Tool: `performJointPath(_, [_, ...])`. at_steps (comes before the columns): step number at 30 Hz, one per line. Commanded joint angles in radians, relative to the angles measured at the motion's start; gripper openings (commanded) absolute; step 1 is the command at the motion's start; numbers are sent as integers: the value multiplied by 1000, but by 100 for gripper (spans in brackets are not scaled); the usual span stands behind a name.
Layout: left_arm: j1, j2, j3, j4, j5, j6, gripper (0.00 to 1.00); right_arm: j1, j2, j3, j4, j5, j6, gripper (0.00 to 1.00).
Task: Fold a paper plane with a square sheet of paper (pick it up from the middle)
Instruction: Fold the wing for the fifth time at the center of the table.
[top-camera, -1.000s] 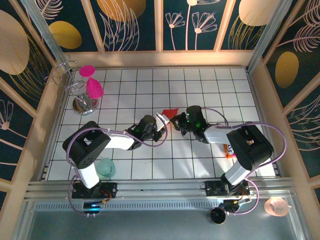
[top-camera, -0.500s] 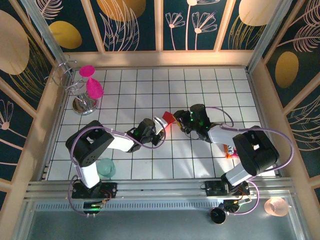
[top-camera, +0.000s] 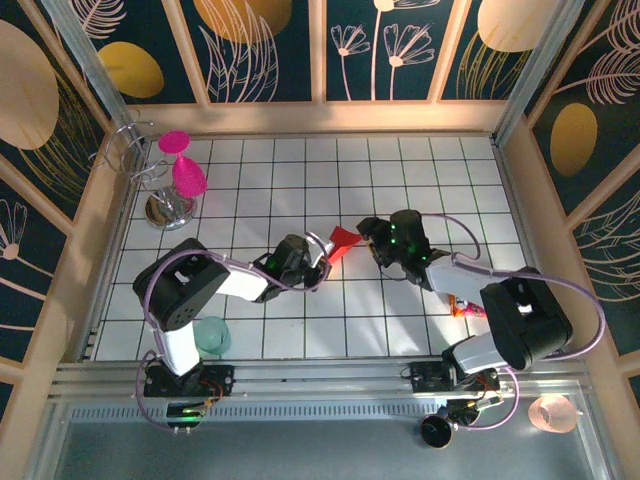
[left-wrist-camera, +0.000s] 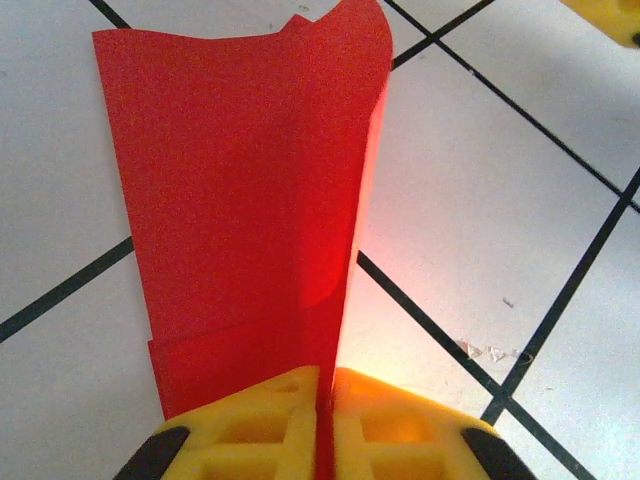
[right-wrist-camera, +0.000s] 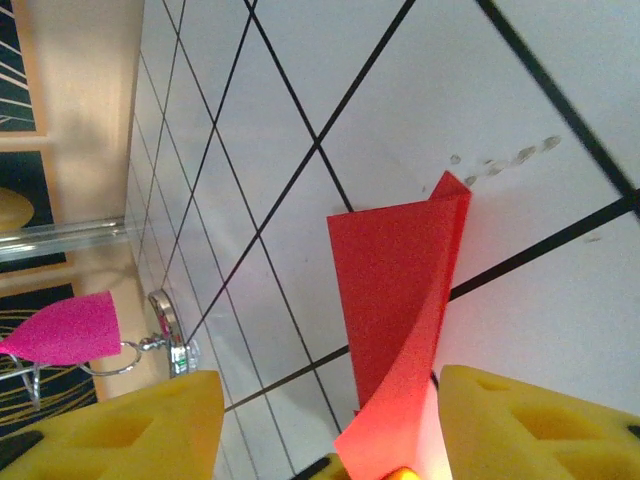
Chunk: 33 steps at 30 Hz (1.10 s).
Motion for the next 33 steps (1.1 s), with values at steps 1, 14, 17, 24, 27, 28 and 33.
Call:
performJointPath(1, [37, 8, 35, -28, 119, -120, 8, -20, -43, -35, 15, 42, -101, 62])
performJointPath(14, [94, 56, 110, -57, 321, -388, 4, -33, -10, 2, -30, -39, -387, 68])
performJointPath(17, [101, 71, 116, -43, 353, -445, 3, -33, 36, 31, -54, -67, -414, 69])
performJointPath(24, [112, 110, 137, -4, 442, -573, 3, -26, 118, 85, -85, -113, -454, 69])
performJointPath(27, [113, 123, 135, 10, 446, -611, 3, -24, 138, 97, -97, -119, -472, 68])
performJointPath(28, [115, 126, 132, 24, 448, -628, 3, -22, 146, 105, -104, -126, -479, 68])
performJointPath(33, [122, 139, 126, 82, 465, -714, 2, -13, 188, 143, -151, -144, -527, 66])
